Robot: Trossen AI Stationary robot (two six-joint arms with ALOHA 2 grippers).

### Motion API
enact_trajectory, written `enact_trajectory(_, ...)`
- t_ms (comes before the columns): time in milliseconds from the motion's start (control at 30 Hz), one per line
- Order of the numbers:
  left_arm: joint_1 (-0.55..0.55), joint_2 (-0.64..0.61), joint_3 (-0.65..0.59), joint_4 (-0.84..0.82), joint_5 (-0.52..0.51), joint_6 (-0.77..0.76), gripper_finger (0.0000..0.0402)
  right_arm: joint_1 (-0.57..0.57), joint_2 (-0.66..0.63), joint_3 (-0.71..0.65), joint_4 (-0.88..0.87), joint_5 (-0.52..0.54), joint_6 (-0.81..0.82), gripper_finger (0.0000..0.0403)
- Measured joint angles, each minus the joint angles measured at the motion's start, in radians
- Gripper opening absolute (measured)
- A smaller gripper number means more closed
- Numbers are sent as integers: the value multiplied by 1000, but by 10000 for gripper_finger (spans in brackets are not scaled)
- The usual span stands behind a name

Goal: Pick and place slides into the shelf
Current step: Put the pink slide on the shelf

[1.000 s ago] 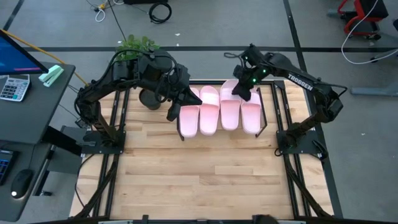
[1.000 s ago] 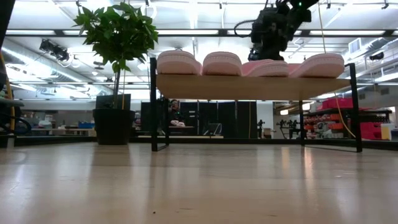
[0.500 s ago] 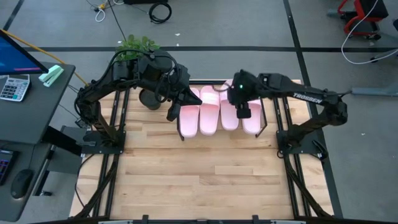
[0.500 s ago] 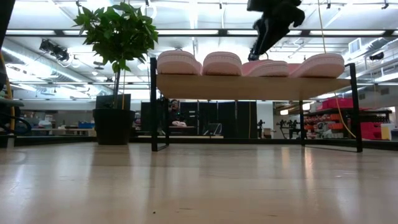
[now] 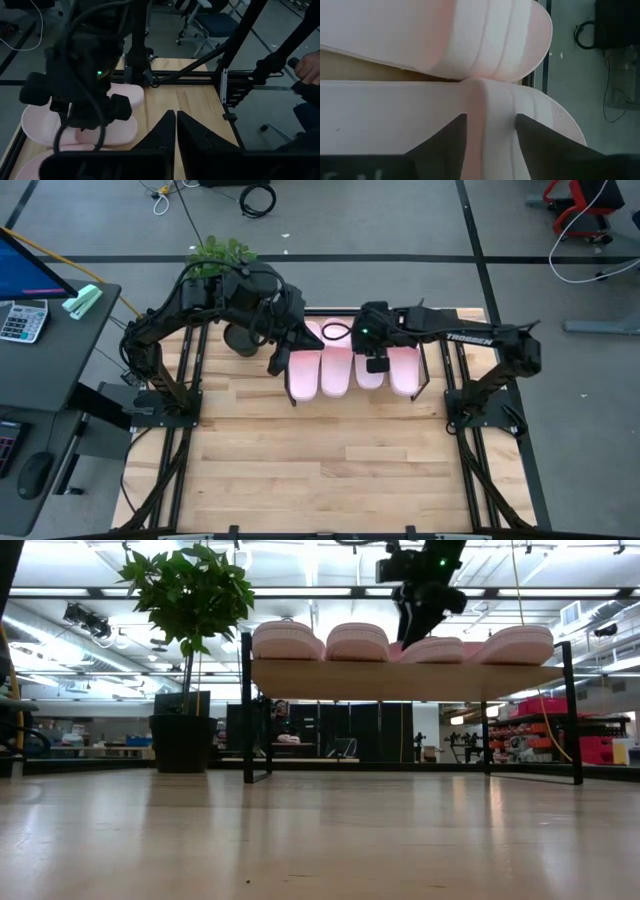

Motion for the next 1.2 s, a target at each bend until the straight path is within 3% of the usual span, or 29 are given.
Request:
enact_trajectory(100,-2,1,0,-10,0,0,24,-10,8,0,2,3,0,133)
enact_trajectory(267,-2,1,0,-16,0,0,18,-18,0,1,10,4,3,19)
enact_trajectory(600,-2,1,0,-16,0,8,17,-61,-6,1,7,-264,105,10)
enact_trajectory(967,-2,1,0,-15,0,8,13,-104,-64,-1,13,-329,110,9)
enact_trajectory(1200,-1,1,0,-14,0,8,19,-131,-82,-1,-18,-481,153,9)
